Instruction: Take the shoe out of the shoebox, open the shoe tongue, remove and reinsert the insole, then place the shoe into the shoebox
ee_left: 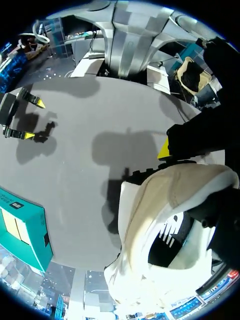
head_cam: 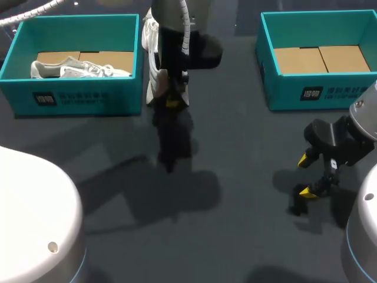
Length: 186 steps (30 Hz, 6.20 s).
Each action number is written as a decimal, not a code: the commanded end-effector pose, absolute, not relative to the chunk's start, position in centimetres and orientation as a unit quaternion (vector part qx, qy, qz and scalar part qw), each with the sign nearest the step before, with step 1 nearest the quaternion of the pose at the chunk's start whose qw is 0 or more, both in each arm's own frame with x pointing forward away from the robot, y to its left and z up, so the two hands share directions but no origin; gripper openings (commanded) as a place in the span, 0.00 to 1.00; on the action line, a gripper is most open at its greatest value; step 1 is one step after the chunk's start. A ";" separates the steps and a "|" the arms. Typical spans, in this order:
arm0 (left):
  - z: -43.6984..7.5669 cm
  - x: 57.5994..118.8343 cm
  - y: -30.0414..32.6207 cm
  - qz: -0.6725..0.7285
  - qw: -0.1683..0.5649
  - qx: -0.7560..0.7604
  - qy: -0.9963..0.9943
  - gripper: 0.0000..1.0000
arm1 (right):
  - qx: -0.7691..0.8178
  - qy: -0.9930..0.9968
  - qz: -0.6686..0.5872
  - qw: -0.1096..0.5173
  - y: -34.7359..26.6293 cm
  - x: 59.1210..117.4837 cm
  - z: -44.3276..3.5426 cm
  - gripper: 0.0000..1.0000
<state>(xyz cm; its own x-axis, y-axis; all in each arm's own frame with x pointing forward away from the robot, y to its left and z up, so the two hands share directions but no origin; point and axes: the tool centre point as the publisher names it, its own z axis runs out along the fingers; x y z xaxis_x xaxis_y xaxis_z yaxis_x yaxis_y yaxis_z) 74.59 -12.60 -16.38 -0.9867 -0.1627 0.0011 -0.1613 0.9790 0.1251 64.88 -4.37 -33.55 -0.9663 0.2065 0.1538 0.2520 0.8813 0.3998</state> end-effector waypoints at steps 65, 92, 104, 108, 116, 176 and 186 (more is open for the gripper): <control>-16.8 109.0 20.7 -0.061 0.062 0.080 -0.993 0.00 | -0.119 -0.969 -0.212 0.053 -4.3 64.8 -33.6 1.00; -17.1 110.8 26.4 -0.040 0.024 -0.258 -0.965 0.00 | -0.119 -0.969 -0.212 0.053 -4.3 64.8 -33.6 1.00; -18.6 114.7 30.1 -0.021 0.067 -0.564 -0.823 0.00 | -0.119 -0.969 -0.212 0.053 -4.3 64.8 -33.6 1.00; -18.6 114.9 30.5 -0.011 0.066 -0.593 -0.802 0.00 | -0.119 -0.969 -0.212 0.053 -4.3 64.8 -33.6 1.00; -18.6 114.9 30.5 -0.011 0.066 -0.593 -0.802 0.00 | -0.119 -0.969 -0.212 0.053 -4.3 64.8 -33.6 1.00; -31.8 118.4 28.9 -0.080 0.088 -0.649 -0.751 0.00 | -0.119 -0.969 -0.212 0.053 -4.3 64.8 -33.6 1.00; -34.0 119.2 28.4 -0.084 0.096 -0.646 -0.752 0.00 | -0.119 -0.969 -0.212 0.053 -4.3 64.8 -33.6 1.00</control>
<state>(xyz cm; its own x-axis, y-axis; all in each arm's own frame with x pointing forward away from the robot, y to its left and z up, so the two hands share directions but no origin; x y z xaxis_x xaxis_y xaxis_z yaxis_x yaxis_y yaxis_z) 118.29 28.57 -33.27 -0.1442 0.9588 0.2447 0.9892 0.1466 0.0086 64.88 -4.37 -33.54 -0.9663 0.2065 0.1537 0.2520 0.8813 0.3997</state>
